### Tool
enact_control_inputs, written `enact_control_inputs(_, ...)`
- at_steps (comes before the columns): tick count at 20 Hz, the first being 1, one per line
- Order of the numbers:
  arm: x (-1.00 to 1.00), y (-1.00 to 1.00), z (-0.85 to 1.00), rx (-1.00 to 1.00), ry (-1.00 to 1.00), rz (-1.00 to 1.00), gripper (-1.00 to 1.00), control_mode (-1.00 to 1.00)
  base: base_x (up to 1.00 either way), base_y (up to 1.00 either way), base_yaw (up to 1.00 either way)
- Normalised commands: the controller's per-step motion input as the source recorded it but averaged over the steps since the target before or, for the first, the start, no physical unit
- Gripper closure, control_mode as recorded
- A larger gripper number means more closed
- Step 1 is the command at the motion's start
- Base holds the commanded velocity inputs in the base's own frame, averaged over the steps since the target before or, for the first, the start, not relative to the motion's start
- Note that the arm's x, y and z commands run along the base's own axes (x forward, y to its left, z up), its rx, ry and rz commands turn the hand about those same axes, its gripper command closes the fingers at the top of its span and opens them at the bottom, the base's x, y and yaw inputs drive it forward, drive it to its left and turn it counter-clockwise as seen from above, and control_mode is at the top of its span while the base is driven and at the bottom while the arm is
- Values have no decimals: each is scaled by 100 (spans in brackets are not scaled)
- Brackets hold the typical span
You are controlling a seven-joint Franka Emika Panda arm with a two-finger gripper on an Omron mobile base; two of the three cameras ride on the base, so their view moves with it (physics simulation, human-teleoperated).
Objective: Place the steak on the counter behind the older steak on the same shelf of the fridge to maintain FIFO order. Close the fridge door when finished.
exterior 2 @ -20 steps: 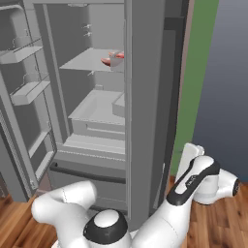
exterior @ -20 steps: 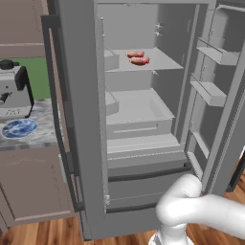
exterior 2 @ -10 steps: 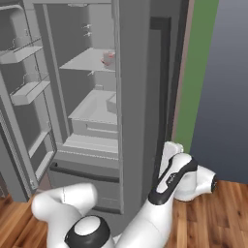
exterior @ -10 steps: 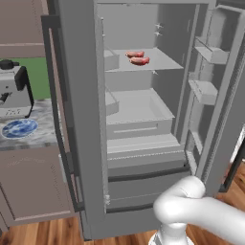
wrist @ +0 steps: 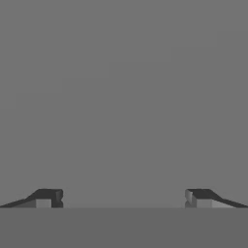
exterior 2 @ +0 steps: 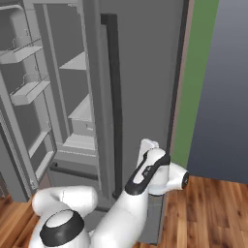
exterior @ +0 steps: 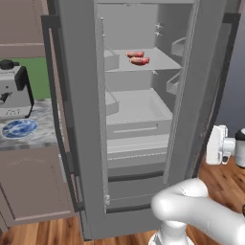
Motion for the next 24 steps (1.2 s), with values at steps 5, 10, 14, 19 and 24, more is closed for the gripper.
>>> enact_control_inputs(5, 38, 69, 29, 0, -1, -4, -100, -100, 0, 0, 0)
enact_control_inputs(10, 60, 27, 40, 0, 0, -15, -100, -100, 0, 0, 0)
enact_control_inputs(14, 52, 0, 27, -1, 0, -22, -100, -100, 0, 0, 0)
enact_control_inputs(19, 38, 0, 14, -1, 0, -25, -100, -100, 0, 0, 0)
enact_control_inputs(24, 51, 0, 10, 0, 0, -28, -100, -100, 0, 0, 0)
